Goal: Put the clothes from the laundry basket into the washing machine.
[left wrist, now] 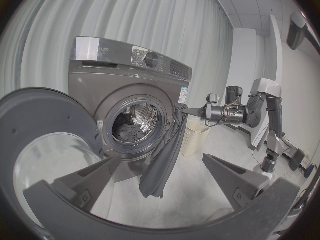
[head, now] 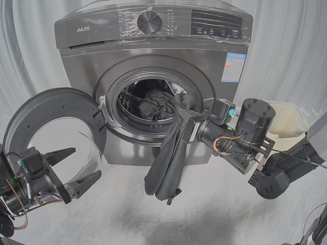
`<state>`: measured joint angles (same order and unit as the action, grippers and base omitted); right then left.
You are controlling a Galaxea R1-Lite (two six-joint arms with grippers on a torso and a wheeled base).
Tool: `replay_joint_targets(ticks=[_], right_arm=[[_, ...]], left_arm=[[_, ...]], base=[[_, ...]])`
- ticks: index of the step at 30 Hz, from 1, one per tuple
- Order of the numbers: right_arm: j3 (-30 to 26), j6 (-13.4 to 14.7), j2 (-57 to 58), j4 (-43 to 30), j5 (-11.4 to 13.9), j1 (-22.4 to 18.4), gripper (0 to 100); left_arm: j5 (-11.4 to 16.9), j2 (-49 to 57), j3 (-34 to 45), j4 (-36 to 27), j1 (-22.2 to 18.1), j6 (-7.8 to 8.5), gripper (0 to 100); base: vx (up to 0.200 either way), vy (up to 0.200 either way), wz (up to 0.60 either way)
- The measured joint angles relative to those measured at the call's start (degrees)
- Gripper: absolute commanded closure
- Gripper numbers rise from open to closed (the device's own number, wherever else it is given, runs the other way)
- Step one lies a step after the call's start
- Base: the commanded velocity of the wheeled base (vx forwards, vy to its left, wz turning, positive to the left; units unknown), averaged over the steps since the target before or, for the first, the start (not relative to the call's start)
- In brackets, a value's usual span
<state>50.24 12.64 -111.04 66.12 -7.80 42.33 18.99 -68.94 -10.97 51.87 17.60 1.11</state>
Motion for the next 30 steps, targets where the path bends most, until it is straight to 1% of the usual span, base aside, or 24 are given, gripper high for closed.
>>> replay_joint_targets(ticks=[3,6,9,14,18,24,30], right_arm=[[1.7,0.2,-1.0,-2.4,0.0,0.0,100],[4.1,1.0,-1.9,-5.4,-0.2,0.0,100],[7.2,2.0,-2.9,-7.1,-0.9,0.1,100],[11.4,2.8,-5.0,-8.0,-2.3,0.2,100],[14.5,3.3,-6.1,-8.5,-2.9,0.3,100],[18.1,4.7,-6.8,-9.3,-3.9,0.3,100],[19.9,5.1,-7.3,-9.3,-4.1,0.3,100]], left_arm=[[-3.3,-6.5,-0.6,6.1,3.1,-1.16,0],[-5.8,-12.2,-1.6,10.1,5.5,-2.11,0],[-7.5,-17.1,-2.8,12.3,6.8,-2.74,0],[-10.1,-23.6,-4.5,17.3,7.8,-3.10,0],[-10.9,-28.2,-5.2,20.6,8.9,-3.34,0],[-11.1,-33.8,-5.5,22.2,10.2,-3.46,0],[-11.0,-39.6,-7.4,25.1,10.8,-3.56,0]], base=[[0.000,0.000,0.00],[0.000,0.000,0.00],[0.000,0.000,0.00],[0.000,0.000,0.00],[0.000,0.000,0.00],[0.000,0.000,0.00],[0.000,0.000,0.00]])
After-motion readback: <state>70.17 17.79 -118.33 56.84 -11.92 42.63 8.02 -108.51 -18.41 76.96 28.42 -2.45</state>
